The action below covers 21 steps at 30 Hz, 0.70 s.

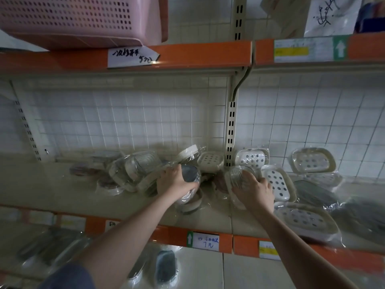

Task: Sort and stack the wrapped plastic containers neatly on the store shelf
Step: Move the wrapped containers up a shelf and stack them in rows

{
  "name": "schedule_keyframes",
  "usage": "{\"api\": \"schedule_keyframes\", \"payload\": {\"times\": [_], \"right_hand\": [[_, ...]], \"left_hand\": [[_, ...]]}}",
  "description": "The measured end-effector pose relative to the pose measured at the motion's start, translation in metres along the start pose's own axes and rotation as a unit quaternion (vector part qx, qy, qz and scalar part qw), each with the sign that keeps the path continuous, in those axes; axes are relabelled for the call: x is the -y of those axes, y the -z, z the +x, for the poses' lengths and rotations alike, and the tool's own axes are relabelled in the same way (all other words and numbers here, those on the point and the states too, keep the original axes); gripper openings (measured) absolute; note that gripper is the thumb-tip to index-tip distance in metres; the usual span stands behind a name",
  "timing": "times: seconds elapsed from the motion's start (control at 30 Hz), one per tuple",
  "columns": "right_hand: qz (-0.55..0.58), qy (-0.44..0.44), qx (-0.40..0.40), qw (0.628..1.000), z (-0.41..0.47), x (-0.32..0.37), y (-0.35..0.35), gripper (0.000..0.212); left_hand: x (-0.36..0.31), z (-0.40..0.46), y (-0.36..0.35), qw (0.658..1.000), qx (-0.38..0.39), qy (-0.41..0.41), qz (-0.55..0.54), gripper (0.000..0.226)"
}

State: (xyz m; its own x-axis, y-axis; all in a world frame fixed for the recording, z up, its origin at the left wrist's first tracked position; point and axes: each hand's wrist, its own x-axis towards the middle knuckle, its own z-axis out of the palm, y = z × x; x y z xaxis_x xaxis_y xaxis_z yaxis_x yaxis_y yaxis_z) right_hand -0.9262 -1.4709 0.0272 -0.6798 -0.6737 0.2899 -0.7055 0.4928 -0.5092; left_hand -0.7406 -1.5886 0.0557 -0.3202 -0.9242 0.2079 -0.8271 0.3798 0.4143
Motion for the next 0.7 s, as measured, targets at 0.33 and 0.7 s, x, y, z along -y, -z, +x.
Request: {"api": "schedule_keyframes", "payload": {"times": [0.33, 0.7], "right_hand": [[-0.006, 0.053, -0.006, 0.999, -0.03, -0.005, 0.022, 0.057], [-0.016, 0.043, 0.022, 0.999, -0.092, 0.008, 0.041, 0.063]], "left_hand": [[0.005, -0.056, 0.025, 0.997, -0.062, -0.005, 0.039, 0.083], [0.03, -0.115, 0.04, 1.0, -0.018, -0.012, -0.017, 0.087]]}}
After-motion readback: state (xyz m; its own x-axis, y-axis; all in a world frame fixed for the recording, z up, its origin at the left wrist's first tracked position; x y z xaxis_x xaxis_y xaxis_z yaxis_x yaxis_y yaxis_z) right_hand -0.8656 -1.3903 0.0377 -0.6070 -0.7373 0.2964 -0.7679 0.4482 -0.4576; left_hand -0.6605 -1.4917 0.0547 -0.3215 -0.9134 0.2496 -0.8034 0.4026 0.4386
